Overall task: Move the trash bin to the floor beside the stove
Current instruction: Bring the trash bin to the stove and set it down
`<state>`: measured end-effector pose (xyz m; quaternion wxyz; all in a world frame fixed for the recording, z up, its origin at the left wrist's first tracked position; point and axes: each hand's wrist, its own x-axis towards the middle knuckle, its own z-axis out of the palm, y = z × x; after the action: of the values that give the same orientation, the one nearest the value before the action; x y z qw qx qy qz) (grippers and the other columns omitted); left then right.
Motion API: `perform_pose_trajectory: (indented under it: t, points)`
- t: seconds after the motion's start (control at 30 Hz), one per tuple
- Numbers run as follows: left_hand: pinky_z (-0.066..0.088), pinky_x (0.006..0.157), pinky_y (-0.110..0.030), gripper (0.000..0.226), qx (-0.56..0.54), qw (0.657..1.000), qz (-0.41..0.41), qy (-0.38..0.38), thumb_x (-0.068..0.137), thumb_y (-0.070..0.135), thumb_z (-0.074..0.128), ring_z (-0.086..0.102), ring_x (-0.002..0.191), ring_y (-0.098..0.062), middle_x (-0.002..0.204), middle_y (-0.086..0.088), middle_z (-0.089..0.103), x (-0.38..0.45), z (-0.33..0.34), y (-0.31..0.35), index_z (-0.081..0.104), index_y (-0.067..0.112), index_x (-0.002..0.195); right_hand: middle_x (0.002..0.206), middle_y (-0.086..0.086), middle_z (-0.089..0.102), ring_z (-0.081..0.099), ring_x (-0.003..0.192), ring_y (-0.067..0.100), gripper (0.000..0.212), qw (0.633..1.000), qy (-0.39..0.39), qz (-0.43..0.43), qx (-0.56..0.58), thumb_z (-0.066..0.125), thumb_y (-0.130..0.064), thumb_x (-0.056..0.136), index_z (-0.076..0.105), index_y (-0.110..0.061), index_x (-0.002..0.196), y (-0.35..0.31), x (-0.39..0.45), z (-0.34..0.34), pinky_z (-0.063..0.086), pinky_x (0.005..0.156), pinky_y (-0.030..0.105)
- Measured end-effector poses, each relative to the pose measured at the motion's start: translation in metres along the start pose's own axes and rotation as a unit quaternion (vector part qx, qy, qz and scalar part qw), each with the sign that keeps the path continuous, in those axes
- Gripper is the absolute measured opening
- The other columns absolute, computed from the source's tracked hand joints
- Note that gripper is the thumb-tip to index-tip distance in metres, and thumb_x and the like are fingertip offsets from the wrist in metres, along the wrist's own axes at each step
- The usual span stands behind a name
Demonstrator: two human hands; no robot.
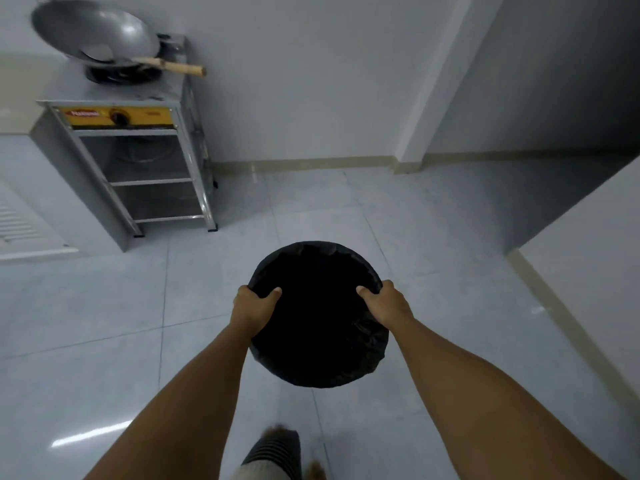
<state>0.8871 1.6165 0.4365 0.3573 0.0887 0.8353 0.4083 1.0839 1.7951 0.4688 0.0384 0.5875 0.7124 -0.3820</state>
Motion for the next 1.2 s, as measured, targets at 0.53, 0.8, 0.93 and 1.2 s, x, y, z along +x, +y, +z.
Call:
perform_pose_trajectory:
  t: [0.53, 0.8, 0.93, 1.2]
  points:
    - [0.049, 0.102, -0.051, 0.085, -0.047, 0.997, -0.059, 0.03, 0.082, 0.048, 0.071, 0.055, 0.125, -0.042, 0.138, -0.024, 0.053, 0.223, -0.066, 0.083, 0.037, -0.003, 0.141, 0.132, 0.015, 0.059, 0.06, 0.115, 0.034, 0.072, 0.995, -0.079, -0.046, -0.038, 0.053, -0.06, 0.09, 0.041, -0.008, 0.139, -0.203, 0.214, 0.033, 0.051, 0.093, 0.041]
    - [0.049, 0.104, -0.052, 0.087, -0.041, 0.996, -0.072, 0.014, 0.081, 0.05, 0.07, 0.054, 0.127, -0.042, 0.14, -0.023, 0.053, 0.371, -0.097, 0.147, 0.037, -0.001, 0.143, 0.126, 0.014, 0.062, 0.062, 0.112, 0.035, 0.066, 0.995, -0.075, -0.052, -0.04, 0.051, -0.058, 0.092, 0.042, -0.011, 0.138, -0.307, 0.338, 0.051, 0.051, 0.091, 0.042]
    - [0.049, 0.105, -0.05, 0.084, -0.051, 0.996, -0.071, 0.022, 0.084, 0.048, 0.069, 0.053, 0.129, -0.041, 0.141, -0.021, 0.052, 0.448, -0.096, 0.182, 0.036, 0.0, 0.144, 0.126, 0.014, 0.062, 0.061, 0.111, 0.035, 0.065, 0.993, -0.084, -0.068, -0.046, 0.05, -0.057, 0.092, 0.041, -0.012, 0.139, -0.354, 0.418, 0.058, 0.051, 0.091, 0.044]
    - [0.046, 0.107, -0.049, 0.083, -0.124, 0.978, -0.16, 0.043, 0.083, 0.047, 0.07, 0.055, 0.127, -0.041, 0.14, -0.022, 0.056, 0.61, -0.079, 0.225, 0.041, -0.002, 0.143, 0.129, 0.012, 0.061, 0.061, 0.114, 0.035, 0.069, 0.989, -0.125, -0.044, -0.067, 0.049, -0.059, 0.092, 0.038, -0.015, 0.143, -0.43, 0.583, 0.087, 0.051, 0.095, 0.045]
